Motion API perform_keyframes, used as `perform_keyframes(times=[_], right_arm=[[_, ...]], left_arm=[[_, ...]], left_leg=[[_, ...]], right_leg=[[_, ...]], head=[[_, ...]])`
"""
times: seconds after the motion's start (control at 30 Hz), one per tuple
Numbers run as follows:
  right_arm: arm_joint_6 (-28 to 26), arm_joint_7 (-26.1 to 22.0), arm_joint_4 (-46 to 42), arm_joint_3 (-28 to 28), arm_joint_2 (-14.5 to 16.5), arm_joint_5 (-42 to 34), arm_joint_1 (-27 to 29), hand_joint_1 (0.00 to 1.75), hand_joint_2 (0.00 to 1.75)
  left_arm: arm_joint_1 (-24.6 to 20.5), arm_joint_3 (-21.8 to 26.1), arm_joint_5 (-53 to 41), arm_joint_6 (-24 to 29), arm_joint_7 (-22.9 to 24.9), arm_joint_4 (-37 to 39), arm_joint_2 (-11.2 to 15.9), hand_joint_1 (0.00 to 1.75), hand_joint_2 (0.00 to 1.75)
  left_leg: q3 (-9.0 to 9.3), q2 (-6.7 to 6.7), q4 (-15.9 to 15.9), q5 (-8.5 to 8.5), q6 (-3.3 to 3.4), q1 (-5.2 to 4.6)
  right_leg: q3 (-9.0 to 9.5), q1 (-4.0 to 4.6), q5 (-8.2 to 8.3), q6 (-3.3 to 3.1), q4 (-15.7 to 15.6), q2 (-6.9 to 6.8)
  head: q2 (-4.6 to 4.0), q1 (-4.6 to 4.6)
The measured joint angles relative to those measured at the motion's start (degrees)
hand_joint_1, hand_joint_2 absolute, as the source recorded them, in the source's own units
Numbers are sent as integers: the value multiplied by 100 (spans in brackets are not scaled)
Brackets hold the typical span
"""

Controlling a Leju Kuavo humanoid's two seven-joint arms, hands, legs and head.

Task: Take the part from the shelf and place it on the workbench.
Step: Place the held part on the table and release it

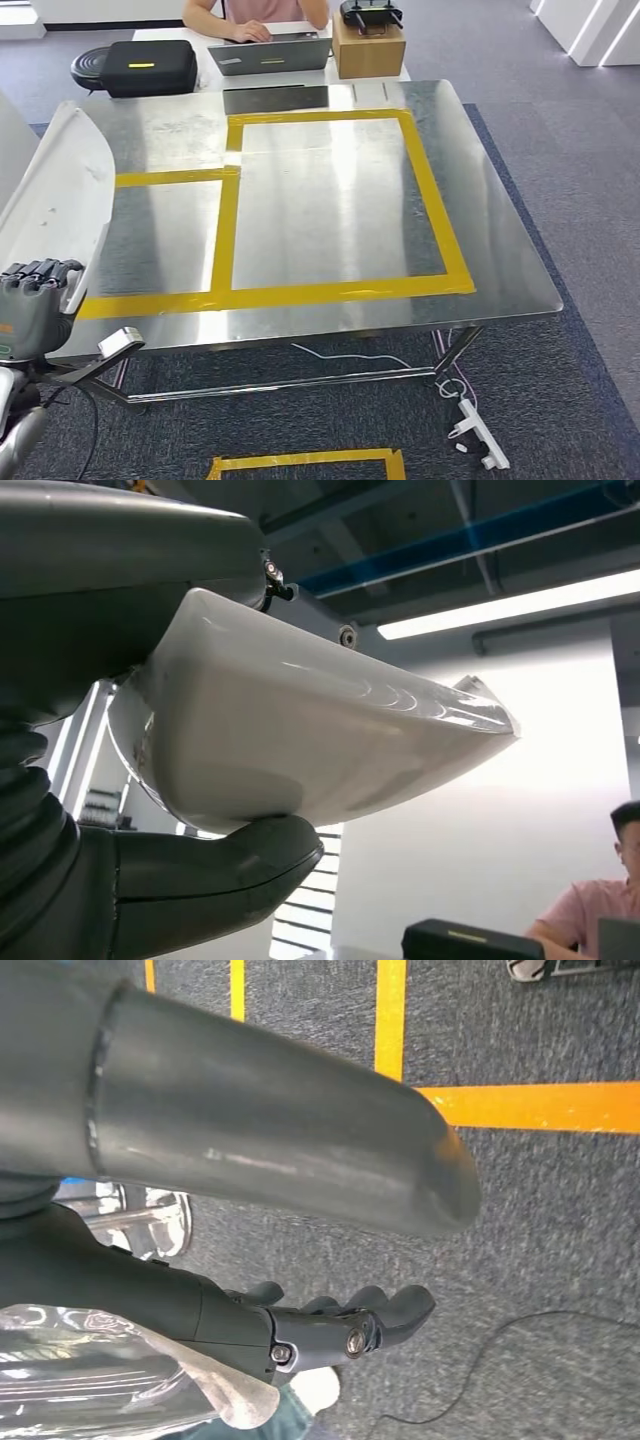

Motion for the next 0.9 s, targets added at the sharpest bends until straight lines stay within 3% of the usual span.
perform_keyframes(times=[0.23, 0.5, 0.9], right_arm=[[23, 50, -31, 132, -8, 49, -37, 0, 0], [79, 151, -78, 276, -14, 94, -69, 0, 0], [99, 261, -183, 458, -52, 168, -131, 0, 0]], left_arm=[[-908, -540, 600, -923, -167, 837, -65, 175, 175], [-1815, -1239, 702, -1334, -352, 1703, -167, 175, 175], [-3116, -2069, 829, -1742, -390, 2880, -629, 175, 175]], left_leg=[[-19, 5, 12, 17, 36, -13], [-19, 9, 13, 31, 43, -10], [-23, 14, 13, 33, 44, -10]], right_leg=[[9, -15, 37, 66, -17, 6], [3, -11, 42, 72, -14, 6], [-1, -11, 47, 78, -11, 17]], head=[[0, -2], [0, -3], [0, -3]])
